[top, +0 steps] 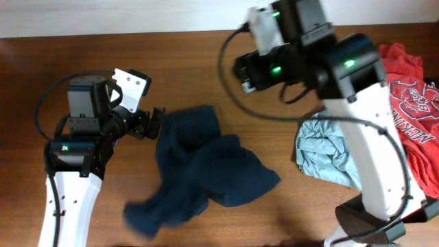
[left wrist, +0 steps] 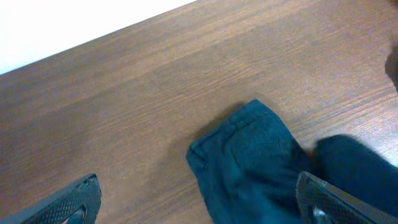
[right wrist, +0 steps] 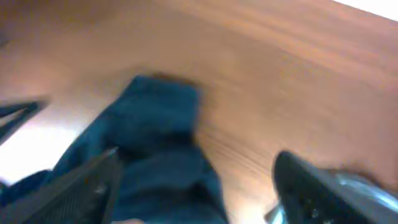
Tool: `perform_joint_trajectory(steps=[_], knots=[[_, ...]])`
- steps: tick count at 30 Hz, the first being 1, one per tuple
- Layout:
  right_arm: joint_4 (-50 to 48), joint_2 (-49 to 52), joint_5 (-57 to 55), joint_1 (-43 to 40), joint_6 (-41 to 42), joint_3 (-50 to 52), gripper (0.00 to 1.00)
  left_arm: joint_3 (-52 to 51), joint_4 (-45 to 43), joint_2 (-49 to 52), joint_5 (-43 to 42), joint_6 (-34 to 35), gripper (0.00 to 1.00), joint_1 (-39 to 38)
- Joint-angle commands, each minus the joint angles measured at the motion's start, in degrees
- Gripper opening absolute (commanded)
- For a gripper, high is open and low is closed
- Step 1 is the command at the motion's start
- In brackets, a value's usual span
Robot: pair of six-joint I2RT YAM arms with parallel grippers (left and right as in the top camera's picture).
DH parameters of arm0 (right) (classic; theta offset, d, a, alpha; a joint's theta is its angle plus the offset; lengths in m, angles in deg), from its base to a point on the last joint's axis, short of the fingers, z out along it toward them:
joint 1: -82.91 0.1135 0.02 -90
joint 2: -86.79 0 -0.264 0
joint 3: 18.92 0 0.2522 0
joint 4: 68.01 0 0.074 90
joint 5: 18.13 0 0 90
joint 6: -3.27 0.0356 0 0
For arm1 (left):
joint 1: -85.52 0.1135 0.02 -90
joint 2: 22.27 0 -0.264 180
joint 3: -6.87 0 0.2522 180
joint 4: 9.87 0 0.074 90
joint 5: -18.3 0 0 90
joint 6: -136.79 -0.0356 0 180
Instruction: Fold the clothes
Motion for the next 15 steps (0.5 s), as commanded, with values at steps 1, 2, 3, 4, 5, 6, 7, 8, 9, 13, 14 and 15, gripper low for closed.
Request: perform_joint_trajectory(steps=[1,2,3,4,5,6,7,8,9,13,14,15], knots=[[1.7,-0.1,-4.0,-7.0,2.6,0.4,0.78,0.8,0.5,0.1,3.4,-0.5,1.0,0.2],[2.4,-0.1,-2.7,-8.5,2.6,0.9,0.77,0.8,0.6,0.1,4.0,-0.5,1.0,0.2],[3.5,0.0,-1.3,-10.5,2.6,2.2,0.77,0.8,0.6,0.2,4.7,-0.5,1.0,0.2],[4.2,0.0,-1.2,-11.6,2.6,3.4,0.77,0.8,0.6,0.1,5.1,-0.5,1.0,0.2],[4.7,0.0,-1.2,-12.5,2.6,4.5,0.77,0.8,0.6,0.1,5.5,-0.5,1.0,0.2],[5.2,0.0,-1.2,-13.7,3.0,7.2,0.77,0.8,0.6,0.1,5.5,-0.5,1.0,0.2],[5.4,0.0,-1.1,-14.6,3.8,10.1,0.76,0.8,0.6,0.1,5.5,-0.5,1.0,0.2],[5.1,0.0,-1.1,-15.5,4.1,13.6,0.74,0.8,0.6,0.1,5.5,-0.5,1.0,0.2],[4.2,0.0,-1.1,-16.0,4.4,17.4,0.71,0.8,0.6,0.1,5.5,-0.5,1.0,0.2],[-3.0,0.0,-0.9,-16.5,9.6,32.8,0.57,0.8,0.6,0.1,5.5,-0.5,1.0,0.2],[-5.1,0.0,-0.9,-16.5,10.7,36.2,0.46,0.8,0.6,0.1,5.5,-0.5,1.0,0.2],[-7.9,0.0,-1.0,-16.6,12.2,40.7,0.34,0.8,0.6,0.1,5.5,-0.5,1.0,0.2]])
